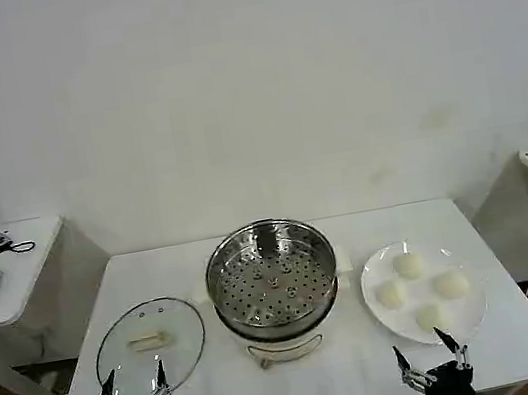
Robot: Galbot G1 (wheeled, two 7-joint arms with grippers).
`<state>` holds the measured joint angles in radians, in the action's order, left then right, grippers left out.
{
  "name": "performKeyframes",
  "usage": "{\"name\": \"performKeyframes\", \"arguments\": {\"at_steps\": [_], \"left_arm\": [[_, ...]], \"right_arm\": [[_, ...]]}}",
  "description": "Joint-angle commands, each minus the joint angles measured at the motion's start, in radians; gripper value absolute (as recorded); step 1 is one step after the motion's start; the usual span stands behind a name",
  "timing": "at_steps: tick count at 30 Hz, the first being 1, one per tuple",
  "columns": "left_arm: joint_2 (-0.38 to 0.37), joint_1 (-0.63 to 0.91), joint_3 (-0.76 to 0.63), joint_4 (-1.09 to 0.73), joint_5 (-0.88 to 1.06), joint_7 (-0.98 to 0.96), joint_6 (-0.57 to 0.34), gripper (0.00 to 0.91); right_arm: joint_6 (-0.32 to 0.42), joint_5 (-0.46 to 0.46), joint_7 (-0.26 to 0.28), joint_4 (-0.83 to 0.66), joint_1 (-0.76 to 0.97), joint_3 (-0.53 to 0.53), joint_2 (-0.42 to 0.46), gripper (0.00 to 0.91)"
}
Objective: Take steamed baozi put them in steamer then cover it.
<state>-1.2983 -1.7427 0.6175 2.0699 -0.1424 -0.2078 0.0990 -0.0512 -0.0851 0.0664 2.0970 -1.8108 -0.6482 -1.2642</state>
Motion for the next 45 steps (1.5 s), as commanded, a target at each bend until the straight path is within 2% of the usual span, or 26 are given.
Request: {"name": "performKeyframes", "arguments": {"at_steps": [1, 5, 6, 7, 9, 10, 11, 12, 13, 14, 15, 18, 19, 22, 23, 24, 25, 27, 29, 30, 33, 39, 45], "left_arm": [[0.039, 0.014, -0.008, 0.020, 0.173, 0.112, 0.103, 0.907], [0.044, 0.044, -0.005, 0.025, 0.233, 0.143, 0.097, 0.907], [0.045, 0.049, -0.005, 0.024, 0.237, 0.147, 0.097, 0.907], [0.046, 0.053, -0.005, 0.022, 0.238, 0.151, 0.097, 0.907], [0.045, 0.060, -0.001, 0.011, 0.244, 0.161, 0.090, 0.907], [0.046, 0.063, 0.003, 0.004, 0.244, 0.163, 0.084, 0.907], [0.046, 0.065, 0.008, -0.002, 0.244, 0.165, 0.080, 0.907], [0.046, 0.069, 0.013, -0.007, 0.244, 0.168, 0.074, 0.907], [0.046, 0.071, 0.016, -0.009, 0.244, 0.168, 0.072, 0.907], [0.048, 0.074, 0.020, -0.012, 0.244, 0.168, 0.068, 0.907], [0.049, 0.076, 0.024, -0.014, 0.245, 0.170, 0.065, 0.907], [0.053, 0.082, 0.038, -0.010, 0.245, 0.172, 0.061, 0.907], [0.054, 0.083, 0.041, -0.010, 0.245, 0.172, 0.061, 0.907], [0.058, 0.085, 0.049, -0.008, 0.244, 0.173, 0.060, 0.907], [0.059, 0.086, 0.053, -0.008, 0.245, 0.173, 0.060, 0.907], [0.060, 0.086, 0.058, -0.011, 0.245, 0.174, 0.059, 0.907], [0.060, 0.087, 0.060, -0.012, 0.245, 0.174, 0.058, 0.907], [0.062, 0.086, 0.068, -0.011, 0.245, 0.174, 0.057, 0.907], [0.063, 0.082, 0.075, -0.005, 0.245, 0.174, 0.056, 0.907], [0.065, 0.080, 0.080, -0.002, 0.243, 0.174, 0.056, 0.907], [0.063, 0.080, 0.093, 0.007, 0.241, 0.173, 0.054, 0.907], [0.060, 0.083, 0.115, 0.032, 0.234, 0.171, 0.056, 0.907], [0.061, 0.075, 0.140, 0.042, 0.226, 0.170, 0.055, 0.907]], "right_arm": [[-0.093, 0.104, 0.022, -0.027, 0.127, -0.100, 0.166, 0.907], [-0.163, 0.144, 0.119, -0.088, 0.225, -0.162, 0.328, 0.907], [-0.170, 0.147, 0.135, -0.094, 0.233, -0.162, 0.337, 0.907], [-0.184, 0.166, 0.192, -0.128, 0.267, -0.197, 0.427, 0.907], [-0.183, 0.189, 0.268, -0.172, 0.301, -0.211, 0.497, 0.907], [-0.180, 0.208, 0.325, -0.205, 0.335, -0.220, 0.585, 0.907], [-0.171, 0.218, 0.365, -0.227, 0.347, -0.219, 0.614, 0.907], [-0.146, 0.259, 0.434, -0.267, 0.390, -0.209, 0.682, 0.907], [-0.133, 0.285, 0.467, -0.292, 0.410, -0.202, 0.703, 0.907], [-0.101, 0.328, 0.544, -0.329, 0.467, -0.181, 0.747, 0.907], [-0.083, 0.341, 0.568, -0.352, 0.494, -0.151, 0.764, 0.907], [-0.002, 0.404, 0.724, -0.466, 0.712, 0.034, 0.831, 0.907], [0.007, 0.407, 0.746, -0.477, 0.741, 0.078, 0.837, 0.907], [0.060, 0.431, 0.842, -0.583, 1.019, 0.301, 0.855, 0.907], [0.066, 0.423, 0.859, -0.615, 1.036, 0.351, 0.856, 0.907], [0.088, 0.402, 0.895, -0.666, 1.223, 0.551, 0.852, 0.907], [0.096, 0.396, 0.906, -0.693, 1.265, 0.582, 0.849, 0.907], [0.108, 0.379, 0.949, -0.779, 1.442, 0.762, 0.827, 0.907], [0.112, 0.367, 0.995, -0.823, 1.553, 0.880, 0.810, 0.907], [0.116, 0.340, 1.015, -0.847, 1.613, 0.977, 0.798, 0.907], [0.126, 0.317, 1.042, -0.893, 1.695, 1.090, 0.756, 0.907], [0.137, 0.327, 1.045, -0.990, 1.740, 1.191, 0.653, 0.907], [0.139, 0.324, 1.023, -1.082, 1.728, 1.219, 0.559, 0.907]]}}
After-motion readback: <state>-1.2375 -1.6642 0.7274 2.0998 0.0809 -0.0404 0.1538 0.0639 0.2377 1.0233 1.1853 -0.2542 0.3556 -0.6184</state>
